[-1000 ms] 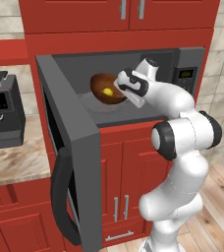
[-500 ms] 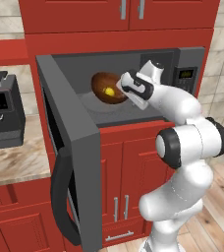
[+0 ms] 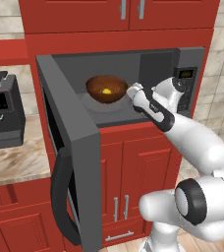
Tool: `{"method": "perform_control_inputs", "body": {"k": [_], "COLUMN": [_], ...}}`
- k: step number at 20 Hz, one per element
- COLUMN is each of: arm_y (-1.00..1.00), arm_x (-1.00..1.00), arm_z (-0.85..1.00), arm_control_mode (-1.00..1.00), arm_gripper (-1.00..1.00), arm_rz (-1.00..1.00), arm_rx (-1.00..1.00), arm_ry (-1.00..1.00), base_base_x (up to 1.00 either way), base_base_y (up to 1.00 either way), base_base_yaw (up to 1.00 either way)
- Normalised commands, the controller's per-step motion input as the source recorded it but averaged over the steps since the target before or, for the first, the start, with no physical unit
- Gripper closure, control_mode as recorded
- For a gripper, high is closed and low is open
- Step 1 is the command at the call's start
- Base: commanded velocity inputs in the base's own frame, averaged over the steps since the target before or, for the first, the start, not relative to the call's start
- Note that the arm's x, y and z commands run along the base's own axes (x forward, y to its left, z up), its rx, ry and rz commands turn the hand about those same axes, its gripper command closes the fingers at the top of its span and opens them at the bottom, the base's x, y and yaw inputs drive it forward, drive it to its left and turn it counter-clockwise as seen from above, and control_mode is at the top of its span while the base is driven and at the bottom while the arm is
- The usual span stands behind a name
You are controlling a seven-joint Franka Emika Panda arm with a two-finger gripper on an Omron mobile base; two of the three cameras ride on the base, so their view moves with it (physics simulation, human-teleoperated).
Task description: Pick the lemon from the sink and place it in the bowl. Then pick the bowl and place it in the microwave. Then close the microwave door and press the start button.
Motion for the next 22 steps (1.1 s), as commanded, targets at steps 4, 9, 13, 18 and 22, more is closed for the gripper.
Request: {"method": "perform_control_inputs", "body": {"k": [4,9,13,18,22], "arm_y": [-0.32,-0.19,0.00,0.00,0.00], "arm_x": [-1.00,-1.00,-1.00,-1.00,-1.00], "arm_z": [0.00,0.19,0.68,0.99,1.00], "arm_control_mode": [-1.00,-1.00,-1.00,-1.00,-1.00], "arm_gripper": [-1.00,-1.00,-1.00,-1.00,-1.00], "arm_rz": [0.00,0.10,0.23,0.16,0.19], "arm_rx": [0.05,0.01,-0.01,-0.09,-0.16], "arm_ry": [-0.27,-0.10,0.00,0.00,0.00], "base_base_x": [0.00,0.00,0.00,0.00,0.00], "base_base_y": [0.00,0.00,0.00,0.00,0.00], "base_base_yaw": [0.00,0.00,0.00,0.00,0.00]}}
